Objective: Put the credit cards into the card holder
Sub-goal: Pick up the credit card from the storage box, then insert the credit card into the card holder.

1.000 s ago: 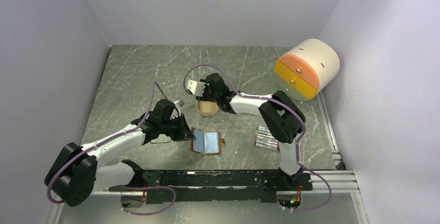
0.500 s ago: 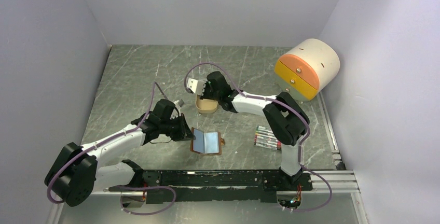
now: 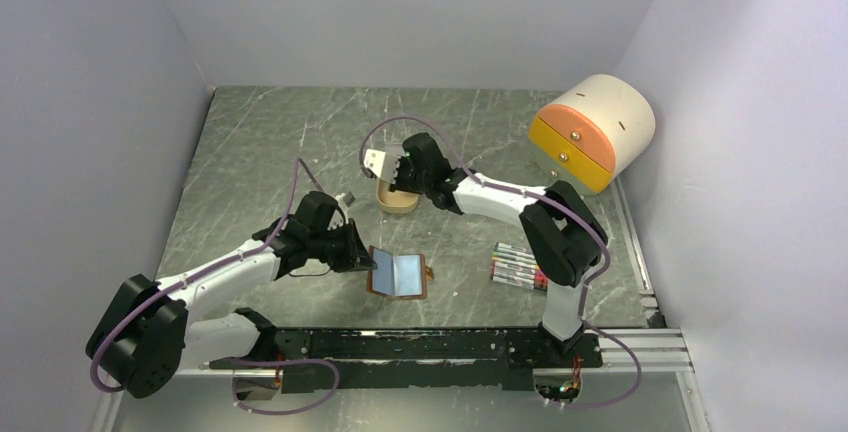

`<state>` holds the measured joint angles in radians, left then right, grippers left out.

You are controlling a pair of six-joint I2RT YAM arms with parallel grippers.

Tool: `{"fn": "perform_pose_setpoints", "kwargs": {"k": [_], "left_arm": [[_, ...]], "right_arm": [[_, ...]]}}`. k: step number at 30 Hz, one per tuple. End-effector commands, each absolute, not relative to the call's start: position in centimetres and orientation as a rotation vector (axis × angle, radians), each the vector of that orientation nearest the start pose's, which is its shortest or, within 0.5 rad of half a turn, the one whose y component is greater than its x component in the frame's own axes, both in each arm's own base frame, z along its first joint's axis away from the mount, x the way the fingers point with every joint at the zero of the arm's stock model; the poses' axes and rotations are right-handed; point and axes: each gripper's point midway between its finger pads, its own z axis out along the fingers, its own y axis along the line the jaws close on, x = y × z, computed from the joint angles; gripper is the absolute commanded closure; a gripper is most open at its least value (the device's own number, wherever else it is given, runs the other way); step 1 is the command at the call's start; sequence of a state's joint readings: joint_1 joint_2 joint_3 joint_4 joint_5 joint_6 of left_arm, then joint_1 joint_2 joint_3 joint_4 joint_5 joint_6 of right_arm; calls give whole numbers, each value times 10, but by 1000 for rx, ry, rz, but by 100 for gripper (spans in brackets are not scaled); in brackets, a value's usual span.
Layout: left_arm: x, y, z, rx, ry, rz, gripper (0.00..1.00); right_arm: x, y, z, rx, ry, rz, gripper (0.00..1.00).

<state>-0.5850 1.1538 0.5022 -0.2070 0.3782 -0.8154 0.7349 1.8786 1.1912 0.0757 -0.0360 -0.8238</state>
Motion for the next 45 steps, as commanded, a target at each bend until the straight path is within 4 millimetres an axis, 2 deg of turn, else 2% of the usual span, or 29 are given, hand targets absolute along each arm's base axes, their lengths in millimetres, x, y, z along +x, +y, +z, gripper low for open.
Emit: {"fn": "perform_pose_setpoints", "kwargs": {"k": [1, 8, 11, 18, 20, 22, 27, 32, 37, 45], "left_arm": [[182, -224, 65, -133, 2628, -992, 91], [184, -224, 58, -180, 2631, -981, 91], [187, -223, 58, -202, 2619, -972, 91], [188, -223, 49, -236, 2636, -967, 91], [186, -223, 45, -238, 2652, -967, 91], [185, -223, 43, -244, 2659, -970, 89], [183, -222, 40, -242, 2665, -966, 86], [181, -221, 35, -242, 2687, -956, 81], [180, -217, 32, -240, 2695, -924, 78], [177, -212, 24, -243, 2717, -888, 76]], "right_arm": [[394, 328, 126, -1473, 1575, 73, 100], [357, 333, 154, -1265, 1721, 374, 100], [339, 332, 170, -1116, 1791, 511, 100], [281, 333, 198, -754, 1934, 924, 100], [261, 327, 181, -666, 2000, 1015, 100], [248, 325, 183, -560, 2009, 1117, 100], [220, 318, 158, -360, 2112, 1283, 100], [203, 314, 133, -256, 2182, 1345, 100], [190, 312, 104, -186, 2275, 1321, 100], [187, 307, 69, -69, 2327, 1303, 100]]}}
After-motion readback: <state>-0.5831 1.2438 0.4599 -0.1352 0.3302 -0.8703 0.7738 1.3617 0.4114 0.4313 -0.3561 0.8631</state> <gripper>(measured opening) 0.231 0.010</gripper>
